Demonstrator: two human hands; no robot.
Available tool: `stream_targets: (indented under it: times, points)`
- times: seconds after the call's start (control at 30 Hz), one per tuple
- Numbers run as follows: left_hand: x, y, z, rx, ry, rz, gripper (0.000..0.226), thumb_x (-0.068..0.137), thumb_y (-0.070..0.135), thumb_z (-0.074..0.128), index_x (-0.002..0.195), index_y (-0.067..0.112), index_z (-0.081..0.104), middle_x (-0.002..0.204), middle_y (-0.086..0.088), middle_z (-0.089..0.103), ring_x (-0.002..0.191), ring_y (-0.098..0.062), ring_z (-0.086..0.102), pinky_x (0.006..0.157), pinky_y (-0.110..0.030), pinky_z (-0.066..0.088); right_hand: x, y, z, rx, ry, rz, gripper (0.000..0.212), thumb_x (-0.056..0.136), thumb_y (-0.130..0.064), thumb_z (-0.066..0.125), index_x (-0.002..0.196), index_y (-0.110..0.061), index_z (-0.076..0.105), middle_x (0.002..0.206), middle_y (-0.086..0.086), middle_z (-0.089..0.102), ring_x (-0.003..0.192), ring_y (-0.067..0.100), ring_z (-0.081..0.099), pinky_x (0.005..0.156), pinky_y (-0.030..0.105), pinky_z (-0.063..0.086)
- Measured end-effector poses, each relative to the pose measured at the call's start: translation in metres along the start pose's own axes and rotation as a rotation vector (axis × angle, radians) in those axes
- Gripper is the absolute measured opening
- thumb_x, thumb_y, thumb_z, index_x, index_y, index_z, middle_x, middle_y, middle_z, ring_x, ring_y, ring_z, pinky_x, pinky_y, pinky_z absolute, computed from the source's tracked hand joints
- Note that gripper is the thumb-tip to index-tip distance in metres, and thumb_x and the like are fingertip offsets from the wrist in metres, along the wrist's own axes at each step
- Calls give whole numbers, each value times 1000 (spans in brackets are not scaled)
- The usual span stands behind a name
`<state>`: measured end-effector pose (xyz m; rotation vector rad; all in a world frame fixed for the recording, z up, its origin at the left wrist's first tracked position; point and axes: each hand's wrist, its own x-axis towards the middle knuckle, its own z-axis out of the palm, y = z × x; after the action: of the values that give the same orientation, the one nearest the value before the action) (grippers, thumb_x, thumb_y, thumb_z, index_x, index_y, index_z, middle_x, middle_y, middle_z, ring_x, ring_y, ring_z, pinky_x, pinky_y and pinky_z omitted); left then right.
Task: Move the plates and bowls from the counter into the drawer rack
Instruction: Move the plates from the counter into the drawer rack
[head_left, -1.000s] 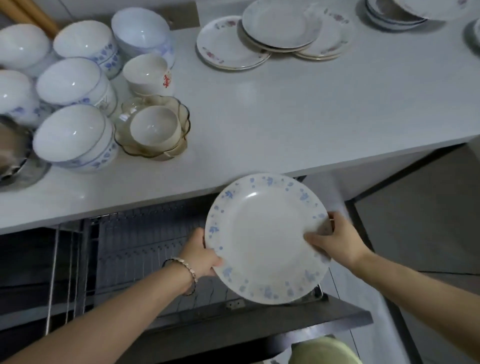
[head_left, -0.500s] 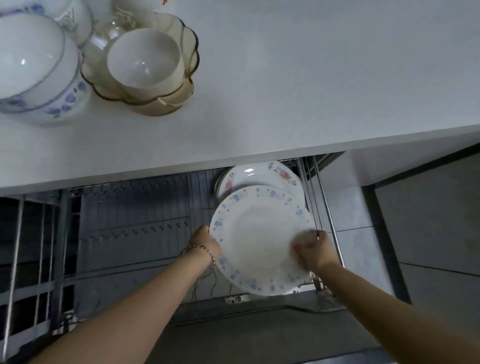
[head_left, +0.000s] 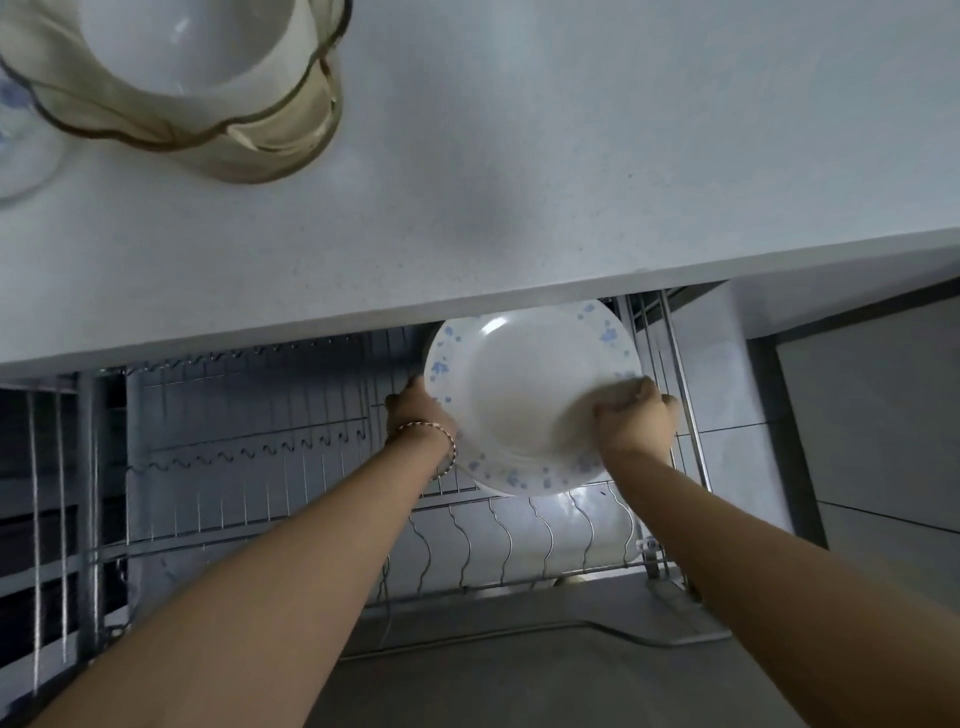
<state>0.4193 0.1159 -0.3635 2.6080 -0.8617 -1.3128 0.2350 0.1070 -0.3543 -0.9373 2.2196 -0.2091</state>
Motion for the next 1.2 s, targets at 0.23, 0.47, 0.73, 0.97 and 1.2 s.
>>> stream_targets:
  times: [0.23,0.47,0.73,0.97,1.2]
  points:
    - [-3,5,-1,-443,-128,15,48,94,17,42,140,27,38,124,0,57,106,-27,58,95,-41,50,-8,9,3,135,-94,157,58,89,-21,55,142,-12,35,141,15,44,122,36,50,99,39,42]
    - [-2,7,5,-669,-243,-58,49,91,34,42,138,40,33,133,-6,55,112,-32,59,96,-56,48,-2,12,9,278,-115,217,61,91,-26,54,144,-12,28,139,13,49,126,35,49,104,39,39]
    - [-32,11,-18,32,-54,47,41,93,21,46,133,10,41,130,-17,50,116,-35,55,90,-35,50,-18,-9,-30,-145,-418,142,14,96,-15,44,103,-8,54,112,22,58,105,34,56,89,35,45]
    - [-132,83,-44,421,-289,366,30,93,12,41,110,8,66,115,-10,66,105,-26,63,90,-28,52,-33,-30,-143,-219,-568,-6,21,92,-15,50,86,3,59,86,16,61,66,24,59,55,27,48]
    - [-236,219,6,383,-365,566,25,84,4,39,72,18,56,78,-12,56,73,-23,56,70,-27,46,-21,-9,-329,-411,-356,-297,30,90,-20,45,97,1,65,99,19,71,96,31,68,81,30,50]
